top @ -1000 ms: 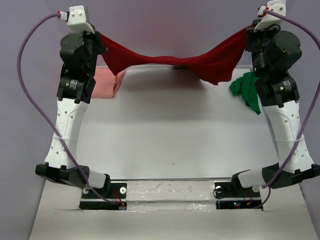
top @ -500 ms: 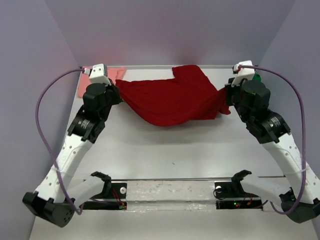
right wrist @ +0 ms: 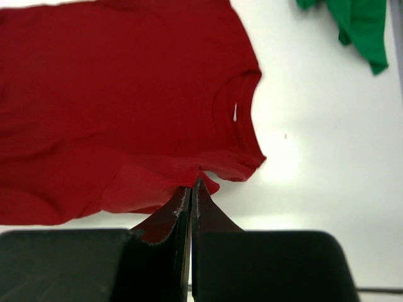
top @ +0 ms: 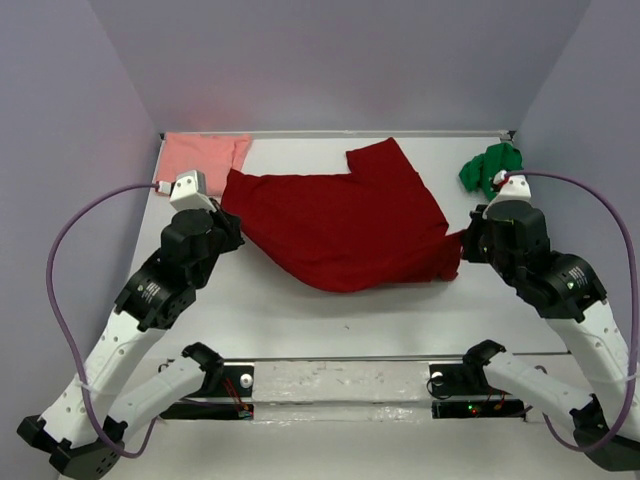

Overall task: Fold and stack the t-shirts
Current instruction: Flatten the tshirt out, then fold the tshirt

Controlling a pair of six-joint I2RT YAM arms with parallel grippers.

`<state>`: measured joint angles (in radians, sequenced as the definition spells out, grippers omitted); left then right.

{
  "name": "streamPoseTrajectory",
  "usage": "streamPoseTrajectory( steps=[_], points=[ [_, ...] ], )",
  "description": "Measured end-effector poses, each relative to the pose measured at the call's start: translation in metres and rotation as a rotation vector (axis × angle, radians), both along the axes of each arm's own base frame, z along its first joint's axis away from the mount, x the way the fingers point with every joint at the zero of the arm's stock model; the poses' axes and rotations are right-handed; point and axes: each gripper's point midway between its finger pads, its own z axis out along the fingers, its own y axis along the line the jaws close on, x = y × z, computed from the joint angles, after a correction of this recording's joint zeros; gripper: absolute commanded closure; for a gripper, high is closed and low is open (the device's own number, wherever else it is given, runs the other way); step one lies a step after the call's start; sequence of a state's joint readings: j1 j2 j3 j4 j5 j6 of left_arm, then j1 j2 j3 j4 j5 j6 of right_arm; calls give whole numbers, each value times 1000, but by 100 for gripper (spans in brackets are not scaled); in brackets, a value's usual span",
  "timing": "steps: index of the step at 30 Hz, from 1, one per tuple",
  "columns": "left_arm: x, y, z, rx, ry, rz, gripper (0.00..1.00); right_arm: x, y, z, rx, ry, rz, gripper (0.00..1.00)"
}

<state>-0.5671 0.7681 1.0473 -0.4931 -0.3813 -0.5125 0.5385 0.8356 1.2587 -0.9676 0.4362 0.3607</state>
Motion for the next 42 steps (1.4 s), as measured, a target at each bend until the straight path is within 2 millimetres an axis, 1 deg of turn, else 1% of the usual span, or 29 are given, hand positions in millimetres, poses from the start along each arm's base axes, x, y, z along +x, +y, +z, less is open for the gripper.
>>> streamPoseTrajectory(
  steps=[2,6,10,14,16,18,22,25,27,32,35,39,42],
  points=[
    [-7,2,-4,-12,22,9,100,-10,-3,-12,9,52,-11,100],
    [-18,10,-10,-45,47,42,100,-26,-10,-25,10,121,-35,100],
    [-26,20,-35,-49,118,104,100,-37,-15,-36,-1,183,-52,100],
    [-30,24,-52,-40,171,136,100,-40,-12,-39,17,203,-45,100],
    [-28,23,-62,-25,202,148,100,-38,-9,-43,15,215,-43,100],
    [-25,21,-73,-9,233,152,100,-34,-5,-51,9,235,-40,100],
    [-23,15,-107,28,322,158,100,-23,3,-67,-12,281,-39,100],
    [-24,13,-128,44,381,169,100,-13,9,-75,-26,309,-44,100],
    [-24,13,-132,40,394,177,100,-7,13,-80,-34,324,-47,100],
    [-22,15,-133,41,408,211,100,5,17,-90,-57,352,-67,100],
    [-21,19,-133,48,413,242,100,12,16,-91,-79,354,-89,100],
    [-22,26,-130,55,410,286,100,27,13,-90,-124,349,-133,100],
    [-22,32,-132,62,417,333,100,37,10,-93,-172,355,-170,100]
  ],
)
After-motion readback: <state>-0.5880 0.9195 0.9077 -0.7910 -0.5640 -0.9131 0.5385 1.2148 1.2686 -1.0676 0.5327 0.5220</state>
